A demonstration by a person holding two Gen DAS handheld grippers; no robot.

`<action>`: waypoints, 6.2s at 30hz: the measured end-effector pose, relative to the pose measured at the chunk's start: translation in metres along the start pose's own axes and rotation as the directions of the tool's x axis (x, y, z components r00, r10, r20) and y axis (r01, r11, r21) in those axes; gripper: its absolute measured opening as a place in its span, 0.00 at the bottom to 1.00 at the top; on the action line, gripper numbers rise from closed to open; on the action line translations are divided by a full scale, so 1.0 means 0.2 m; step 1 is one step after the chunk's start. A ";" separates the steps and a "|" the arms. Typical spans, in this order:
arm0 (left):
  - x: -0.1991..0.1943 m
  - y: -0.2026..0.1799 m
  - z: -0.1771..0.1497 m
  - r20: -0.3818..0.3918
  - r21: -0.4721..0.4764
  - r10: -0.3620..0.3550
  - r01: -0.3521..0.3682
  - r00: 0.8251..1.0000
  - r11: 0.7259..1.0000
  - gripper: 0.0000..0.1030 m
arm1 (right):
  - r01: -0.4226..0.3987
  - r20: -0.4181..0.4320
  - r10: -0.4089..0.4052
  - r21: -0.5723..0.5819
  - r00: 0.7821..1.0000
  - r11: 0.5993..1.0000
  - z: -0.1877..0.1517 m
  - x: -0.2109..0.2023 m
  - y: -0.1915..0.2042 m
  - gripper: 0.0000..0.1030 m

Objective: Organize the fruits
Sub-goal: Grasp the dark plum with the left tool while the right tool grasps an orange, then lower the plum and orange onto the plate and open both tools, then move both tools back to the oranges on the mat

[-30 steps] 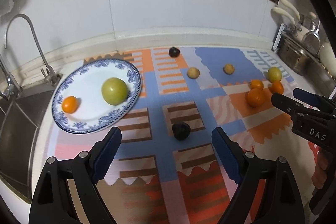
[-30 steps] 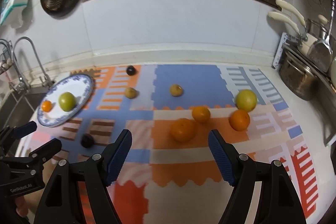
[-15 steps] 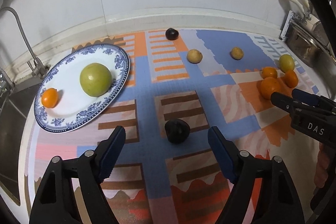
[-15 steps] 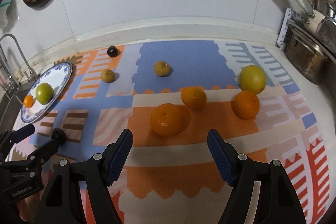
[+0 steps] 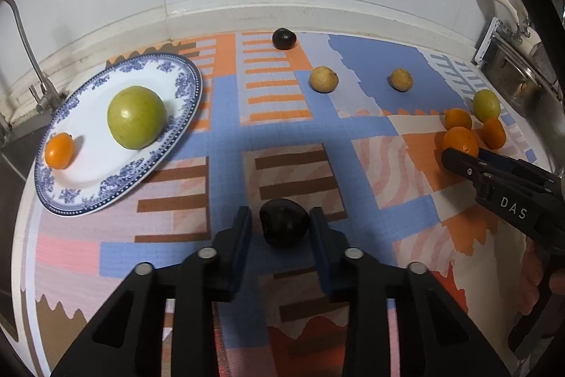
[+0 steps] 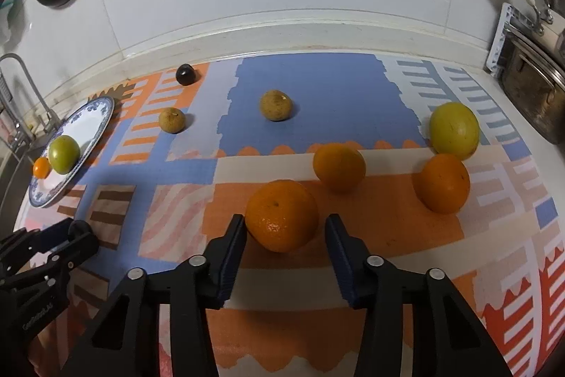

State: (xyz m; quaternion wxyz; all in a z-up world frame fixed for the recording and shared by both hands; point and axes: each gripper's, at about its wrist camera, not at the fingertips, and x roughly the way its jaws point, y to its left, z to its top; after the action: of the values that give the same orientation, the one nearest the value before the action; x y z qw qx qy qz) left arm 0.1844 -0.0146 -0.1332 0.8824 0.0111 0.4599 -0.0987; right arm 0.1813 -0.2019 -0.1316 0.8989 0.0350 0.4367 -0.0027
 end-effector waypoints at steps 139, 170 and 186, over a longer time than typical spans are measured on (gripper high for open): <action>-0.64 -0.10 0.36 0.301 0.243 -0.207 0.135 0.931 0.960 0.72 | 0.042 0.282 -0.041 0.002 0.959 0.999 0.26 -0.73 0.15 0.71; 0.09 -0.79 0.34 0.048 0.504 -0.381 0.307 0.924 0.808 0.62 | 0.132 0.138 -0.130 -0.003 0.982 0.991 0.06 -0.32 -0.51 0.70; 0.34 -0.87 0.37 -0.077 0.481 -0.373 0.362 0.925 0.798 0.41 | 0.024 -0.008 -0.024 0.019 1.000 1.000 0.07 0.00 -0.63 0.51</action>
State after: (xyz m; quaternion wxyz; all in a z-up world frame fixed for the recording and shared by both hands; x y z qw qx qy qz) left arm 0.2507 -0.2045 -0.1332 0.8197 0.1423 0.4039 -0.3804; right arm 0.1875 -0.3282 -0.1312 0.8968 0.0383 0.4404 -0.0173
